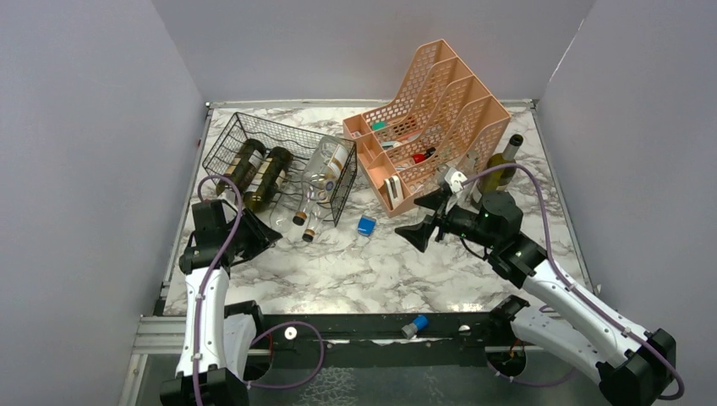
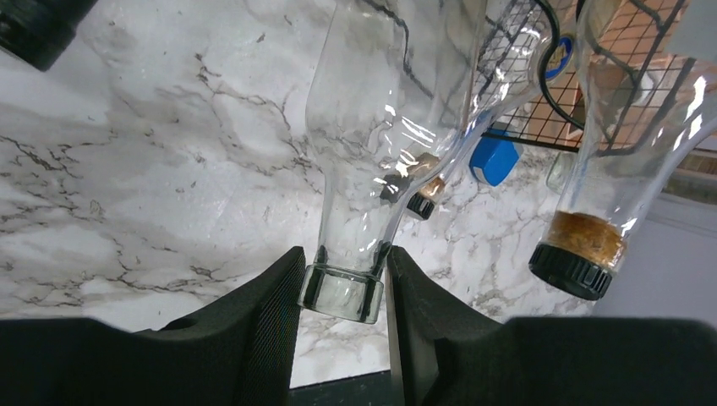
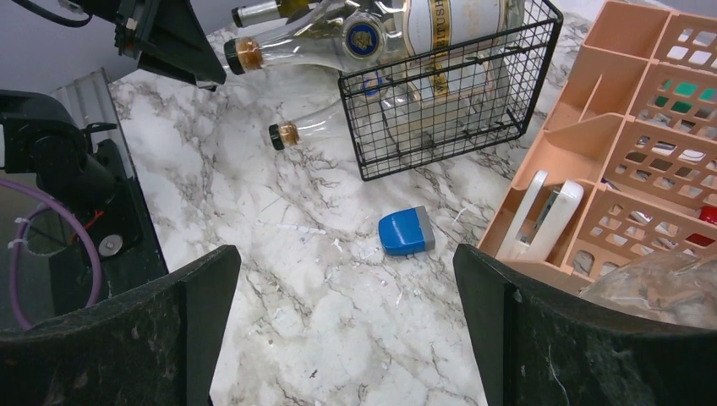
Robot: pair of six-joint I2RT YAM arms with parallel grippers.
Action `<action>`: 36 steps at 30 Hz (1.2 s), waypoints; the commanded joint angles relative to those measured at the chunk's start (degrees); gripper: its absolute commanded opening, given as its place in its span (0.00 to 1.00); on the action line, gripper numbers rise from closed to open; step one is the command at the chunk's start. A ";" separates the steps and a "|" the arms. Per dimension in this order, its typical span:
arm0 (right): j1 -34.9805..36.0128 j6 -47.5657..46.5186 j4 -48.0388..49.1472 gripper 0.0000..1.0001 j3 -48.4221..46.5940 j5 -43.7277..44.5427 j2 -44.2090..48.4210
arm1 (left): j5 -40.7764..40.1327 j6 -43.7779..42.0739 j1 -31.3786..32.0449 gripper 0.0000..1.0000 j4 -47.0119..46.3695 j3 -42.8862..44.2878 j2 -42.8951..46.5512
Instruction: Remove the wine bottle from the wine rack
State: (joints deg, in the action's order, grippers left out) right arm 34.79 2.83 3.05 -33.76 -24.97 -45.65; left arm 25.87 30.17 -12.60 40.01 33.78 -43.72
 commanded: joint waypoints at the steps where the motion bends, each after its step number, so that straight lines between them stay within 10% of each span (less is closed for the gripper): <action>1: 1.01 -1.74 1.44 1.00 -2.45 -0.01 -1.52 | -6.00 -0.63 0.78 0.05 6.44 1.47 2.00; 20: 7.39 -7.24 9.82 1.00 -4.63 1.29 -8.26 | -21.07 -1.35 5.05 0.00 20.94 10.29 5.35; 36: 26.61 -29.96 22.71 1.00 -14.75 3.92 -26.79 | -23.71 -3.57 7.02 0.00 28.27 16.18 6.49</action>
State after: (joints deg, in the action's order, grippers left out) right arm 56.77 -17.34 19.59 -45.95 -21.96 -68.07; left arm 10.24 26.98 -5.76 63.26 46.92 -37.89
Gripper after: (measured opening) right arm 0.996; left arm 0.408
